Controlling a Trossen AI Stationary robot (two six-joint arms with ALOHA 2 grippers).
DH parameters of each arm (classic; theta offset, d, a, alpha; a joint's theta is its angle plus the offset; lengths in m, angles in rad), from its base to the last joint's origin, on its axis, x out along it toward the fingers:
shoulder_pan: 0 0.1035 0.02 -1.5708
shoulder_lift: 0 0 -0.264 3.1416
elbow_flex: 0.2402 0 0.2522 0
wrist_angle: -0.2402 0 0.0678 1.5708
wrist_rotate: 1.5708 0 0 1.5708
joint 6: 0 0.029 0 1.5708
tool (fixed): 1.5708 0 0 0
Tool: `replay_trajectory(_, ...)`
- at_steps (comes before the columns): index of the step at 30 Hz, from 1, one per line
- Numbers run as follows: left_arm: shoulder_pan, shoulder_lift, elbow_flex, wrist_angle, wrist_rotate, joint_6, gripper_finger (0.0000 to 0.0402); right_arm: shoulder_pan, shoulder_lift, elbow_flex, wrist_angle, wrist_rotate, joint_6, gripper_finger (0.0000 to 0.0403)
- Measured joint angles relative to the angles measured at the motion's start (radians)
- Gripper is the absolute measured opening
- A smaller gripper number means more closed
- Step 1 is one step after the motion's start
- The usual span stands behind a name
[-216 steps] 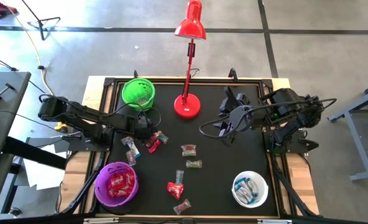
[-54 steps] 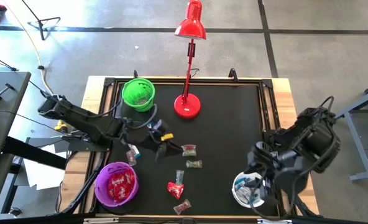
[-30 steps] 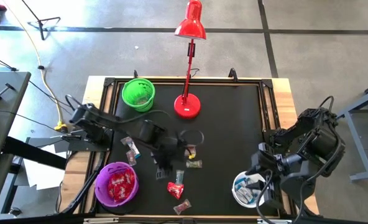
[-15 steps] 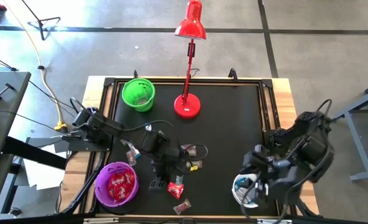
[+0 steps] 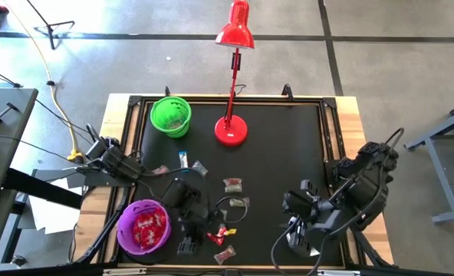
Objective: Sort candy
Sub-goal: Put the red candy into the purple bucket
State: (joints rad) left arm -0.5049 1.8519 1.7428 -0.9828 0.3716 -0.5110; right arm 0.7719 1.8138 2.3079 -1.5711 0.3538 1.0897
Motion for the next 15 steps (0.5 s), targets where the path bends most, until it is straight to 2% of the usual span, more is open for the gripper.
replay_trajectory(5,-0.010,0.000,0.000,0.001,-0.019,-0.001,0.0140,-0.023,-0.002,-0.005,0.002,-0.036,-0.079,0.0192)
replay_trajectory(7,-0.013,0.000,0.000,0.001,-0.019,-0.002,0.0140,-0.030,-0.025,-0.059,0.004,-0.038,-0.098,0.0192)
replay_trajectory(10,-0.013,0.000,0.000,0.001,-0.019,-0.010,0.0140,-0.047,-0.110,-0.239,0.002,-0.086,-0.075,0.0192)
replay_trajectory(15,0.009,0.000,0.000,0.002,-0.040,-0.012,0.0140,-0.052,-0.326,-0.614,-0.001,-0.163,0.031,0.0192)
